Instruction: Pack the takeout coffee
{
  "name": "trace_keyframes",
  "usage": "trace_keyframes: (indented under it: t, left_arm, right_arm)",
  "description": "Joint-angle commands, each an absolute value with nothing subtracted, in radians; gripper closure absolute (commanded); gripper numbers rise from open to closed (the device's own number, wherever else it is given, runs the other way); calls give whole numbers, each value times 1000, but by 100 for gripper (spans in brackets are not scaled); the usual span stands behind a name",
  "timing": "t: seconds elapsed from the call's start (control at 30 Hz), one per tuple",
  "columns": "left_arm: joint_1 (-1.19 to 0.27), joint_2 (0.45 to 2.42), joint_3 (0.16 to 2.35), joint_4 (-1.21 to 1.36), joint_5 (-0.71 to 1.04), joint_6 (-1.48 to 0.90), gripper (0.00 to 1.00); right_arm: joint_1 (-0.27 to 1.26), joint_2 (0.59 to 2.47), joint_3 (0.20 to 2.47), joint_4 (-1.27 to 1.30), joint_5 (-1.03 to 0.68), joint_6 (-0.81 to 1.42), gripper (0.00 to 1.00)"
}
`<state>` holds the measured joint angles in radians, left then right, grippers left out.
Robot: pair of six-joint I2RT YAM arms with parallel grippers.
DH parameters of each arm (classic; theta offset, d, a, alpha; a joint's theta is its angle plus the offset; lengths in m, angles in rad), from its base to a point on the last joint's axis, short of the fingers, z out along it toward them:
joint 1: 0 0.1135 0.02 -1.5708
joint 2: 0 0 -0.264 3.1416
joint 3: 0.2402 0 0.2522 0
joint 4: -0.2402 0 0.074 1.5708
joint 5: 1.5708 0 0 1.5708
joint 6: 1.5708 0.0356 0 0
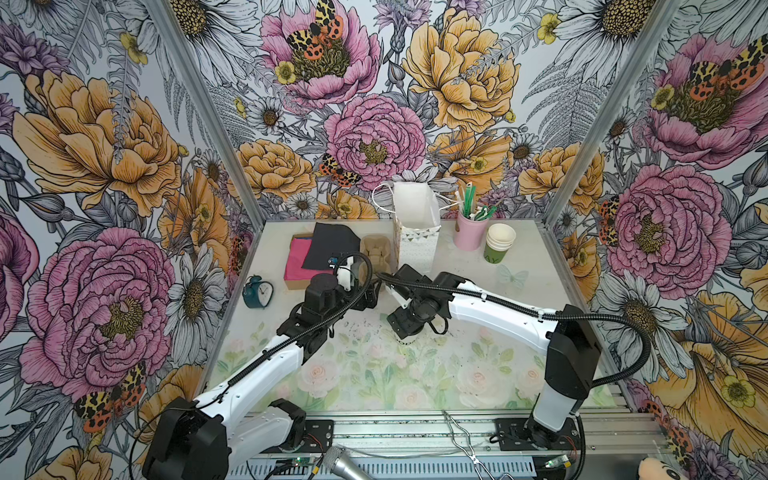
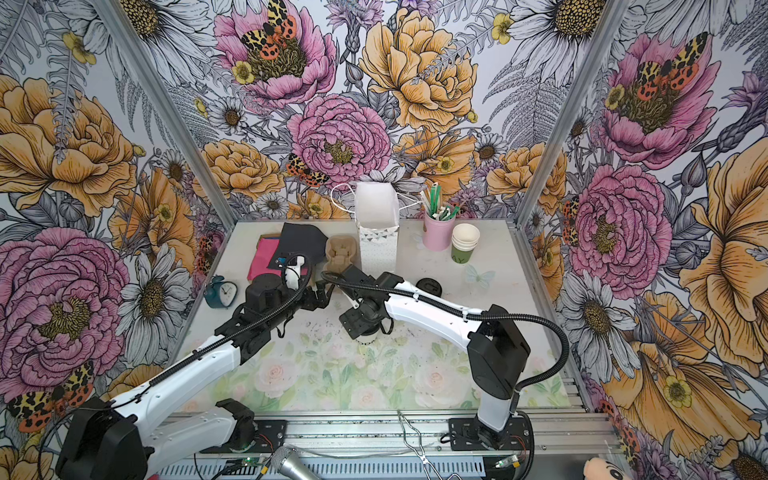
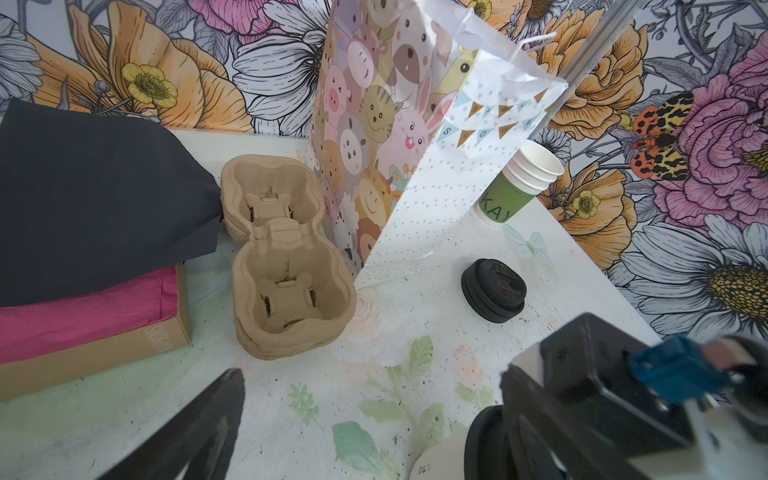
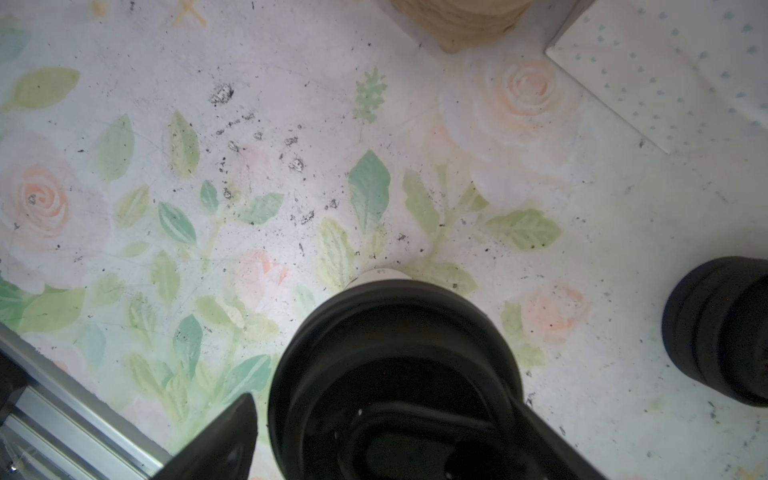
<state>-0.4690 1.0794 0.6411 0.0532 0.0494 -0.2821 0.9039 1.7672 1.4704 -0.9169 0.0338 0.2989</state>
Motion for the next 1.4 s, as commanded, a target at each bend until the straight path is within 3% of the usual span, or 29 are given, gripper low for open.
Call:
trace_keyframes:
  t: [0.0, 0.53, 0.83, 1.13, 1.37]
  left_arm:
    - [-464, 1075, 630, 80, 57, -289, 3]
    - [-465, 1077, 628, 83, 58, -291, 3]
    - [-464, 1079, 627, 98, 96, -288, 3]
    - [-476, 1137, 648, 137, 314, -250, 6]
    - [-489, 1289, 727, 117, 482, -264, 19]
  right_arm:
    - [897, 1722, 1502, -920, 48, 305, 8]
    - [856, 1705, 1503, -883, -25, 301, 6]
    - [803, 1583, 1496, -825, -60, 301, 4]
    - [697, 1465, 1325, -825, -33, 337, 2]
    - [686, 1468, 1251, -823, -49, 363, 1]
